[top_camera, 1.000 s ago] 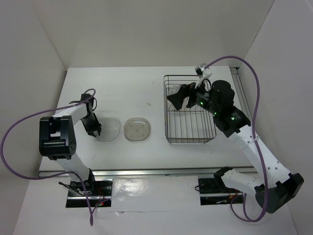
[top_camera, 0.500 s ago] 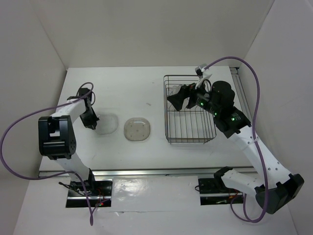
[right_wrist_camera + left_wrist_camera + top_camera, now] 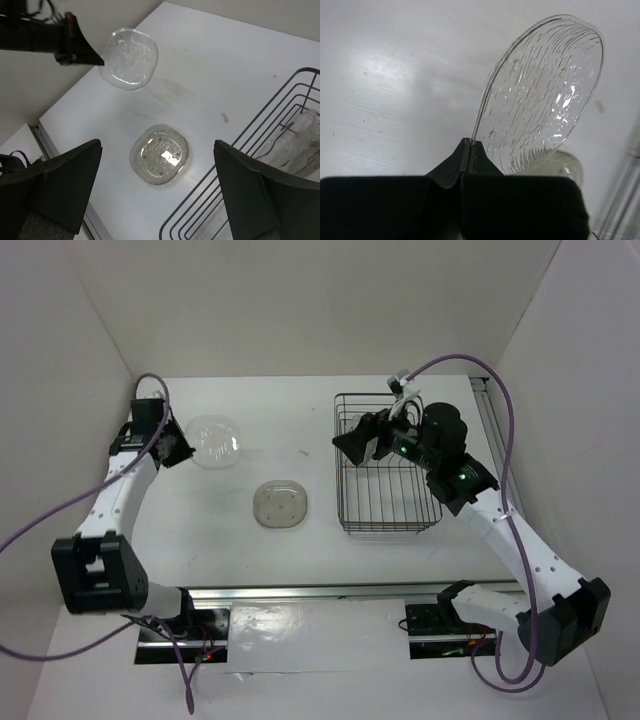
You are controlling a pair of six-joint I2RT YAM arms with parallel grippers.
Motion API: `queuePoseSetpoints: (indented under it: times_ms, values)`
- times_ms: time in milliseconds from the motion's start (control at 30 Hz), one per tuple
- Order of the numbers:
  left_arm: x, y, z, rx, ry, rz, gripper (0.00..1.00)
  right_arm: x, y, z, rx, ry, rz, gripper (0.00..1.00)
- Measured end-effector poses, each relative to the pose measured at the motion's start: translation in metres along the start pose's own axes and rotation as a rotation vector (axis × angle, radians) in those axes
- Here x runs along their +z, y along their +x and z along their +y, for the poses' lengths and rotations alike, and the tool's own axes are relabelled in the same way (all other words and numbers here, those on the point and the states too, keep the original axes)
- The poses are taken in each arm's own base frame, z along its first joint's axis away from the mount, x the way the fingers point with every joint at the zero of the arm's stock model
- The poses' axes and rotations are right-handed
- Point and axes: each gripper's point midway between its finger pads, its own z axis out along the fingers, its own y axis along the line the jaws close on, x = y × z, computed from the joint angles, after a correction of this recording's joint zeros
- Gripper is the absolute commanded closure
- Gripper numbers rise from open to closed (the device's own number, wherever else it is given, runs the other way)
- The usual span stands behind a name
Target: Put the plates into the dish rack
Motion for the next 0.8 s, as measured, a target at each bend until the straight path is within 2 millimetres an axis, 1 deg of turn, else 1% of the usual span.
queuePoseSetpoints:
  times_ms: [67,133,200,267,300,367,433,500,567,633,700,733,800]
  values:
    - [-0.033,-0.020,-0.018,0.006,0.106,-0.113,1.00,0.011,0.007,-0.001,0.010,-0.019,0.017,0.00]
    - [-0.065,-0.031,-0.032,0.028,0.203,-0.208,1.00,0.024,0.014,-0.003,0.016,-0.040,0.032,0.00]
    - [-0.093,-0.034,-0.044,0.046,0.294,-0.270,1.00,0.040,0.025,0.000,0.017,-0.064,0.057,0.00]
    - [-0.110,-0.033,-0.057,0.071,0.369,-0.300,1.00,0.059,0.040,0.009,0.012,-0.100,0.098,0.01]
    - [-0.115,-0.030,-0.063,0.082,0.404,-0.302,1.00,0.069,0.046,0.013,0.009,-0.114,0.118,0.01]
    - [-0.118,-0.024,-0.074,0.102,0.455,-0.286,1.00,0.091,0.058,0.023,0.001,-0.142,0.156,0.01]
    - [-0.115,-0.015,-0.080,0.113,0.484,-0.254,1.00,0.111,0.069,0.032,-0.010,-0.161,0.186,0.01]
    - [-0.112,-0.006,-0.084,0.123,0.503,-0.222,1.00,0.122,0.079,0.041,-0.019,-0.179,0.206,0.01]
    - [-0.111,-0.001,-0.088,0.130,0.521,-0.205,1.00,0.127,0.084,0.047,-0.027,-0.187,0.215,0.01]
    - [-0.112,0.004,-0.093,0.137,0.543,-0.189,1.00,0.133,0.083,0.054,-0.036,-0.195,0.209,0.03]
    - [-0.115,0.008,-0.098,0.148,0.569,-0.177,1.00,0.141,0.077,0.058,-0.048,-0.192,0.182,0.06]
    - [-0.116,0.010,-0.101,0.154,0.582,-0.172,1.00,0.146,0.074,0.059,-0.054,-0.192,0.168,0.10]
    - [-0.118,0.014,-0.105,0.162,0.601,-0.163,1.00,0.153,0.070,0.058,-0.059,-0.182,0.151,0.13]
